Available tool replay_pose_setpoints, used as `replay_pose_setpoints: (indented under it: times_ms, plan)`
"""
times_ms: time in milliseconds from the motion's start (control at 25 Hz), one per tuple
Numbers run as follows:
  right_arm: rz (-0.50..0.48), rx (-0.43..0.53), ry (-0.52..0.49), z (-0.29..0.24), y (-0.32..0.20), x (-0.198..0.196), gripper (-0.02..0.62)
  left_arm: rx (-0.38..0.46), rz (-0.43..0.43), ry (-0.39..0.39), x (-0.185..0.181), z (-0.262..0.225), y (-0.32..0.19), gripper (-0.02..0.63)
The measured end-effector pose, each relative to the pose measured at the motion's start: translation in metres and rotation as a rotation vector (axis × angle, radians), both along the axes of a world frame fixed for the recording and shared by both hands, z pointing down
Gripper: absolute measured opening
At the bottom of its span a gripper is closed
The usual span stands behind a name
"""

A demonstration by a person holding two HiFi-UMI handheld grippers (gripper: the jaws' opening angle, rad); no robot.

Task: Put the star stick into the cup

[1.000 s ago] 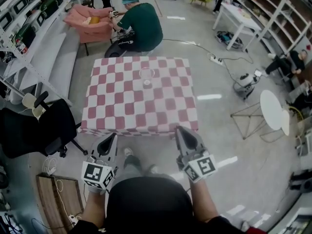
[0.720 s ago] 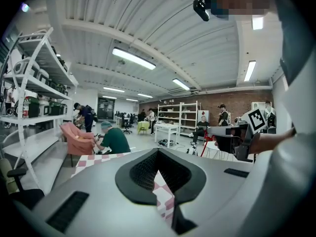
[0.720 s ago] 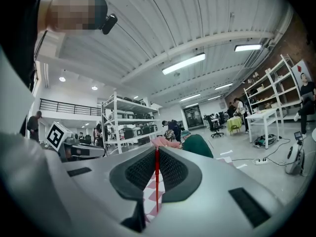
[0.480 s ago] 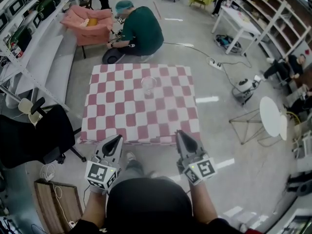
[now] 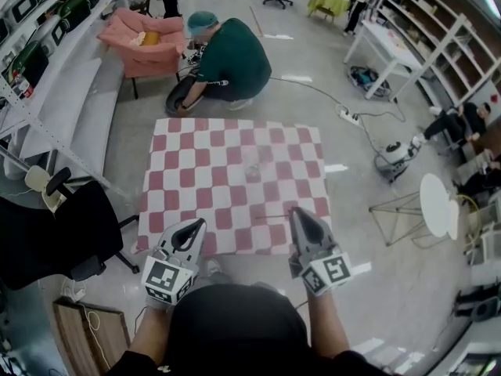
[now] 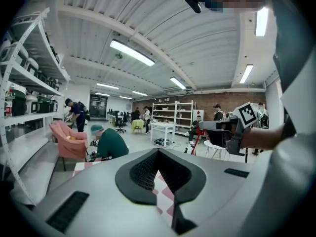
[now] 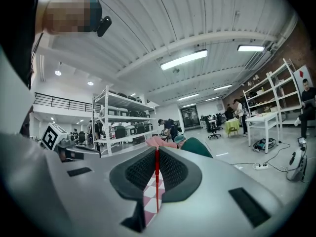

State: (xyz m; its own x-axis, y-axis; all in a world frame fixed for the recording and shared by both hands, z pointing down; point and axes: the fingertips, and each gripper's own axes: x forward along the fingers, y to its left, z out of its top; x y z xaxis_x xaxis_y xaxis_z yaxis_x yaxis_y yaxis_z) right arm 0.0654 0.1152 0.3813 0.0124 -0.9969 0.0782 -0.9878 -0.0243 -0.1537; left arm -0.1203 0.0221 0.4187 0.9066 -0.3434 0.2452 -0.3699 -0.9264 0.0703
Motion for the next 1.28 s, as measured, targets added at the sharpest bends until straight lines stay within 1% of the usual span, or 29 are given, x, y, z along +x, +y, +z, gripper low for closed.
replay_pose_setpoints:
  times_ms: [280,400,520,880,1280]
  plan:
    - [0.039,0.013,0.016,-0.004,-0.051,0.017,0.026,-0.028,0.006,0.0,-0.003,0.005,-0.049,0.04]
    - [0.057,0.026,-0.003,-0.007,-0.065,0.034,0.026,-0.035,-0.011,-0.008,0.0,0.006,-0.058,0.04]
    - [0.052,0.03,-0.006,-0.01,-0.079,0.053,0.026,-0.047,-0.036,-0.018,0.007,0.007,-0.061,0.04]
    - [-0.039,0.027,0.009,-0.004,-0.131,0.105,0.026,-0.083,-0.155,-0.073,0.029,0.02,-0.066,0.04]
    - [-0.145,-0.011,-0.056,0.041,-0.192,0.136,0.026,-0.134,-0.305,-0.153,0.03,0.047,-0.065,0.04]
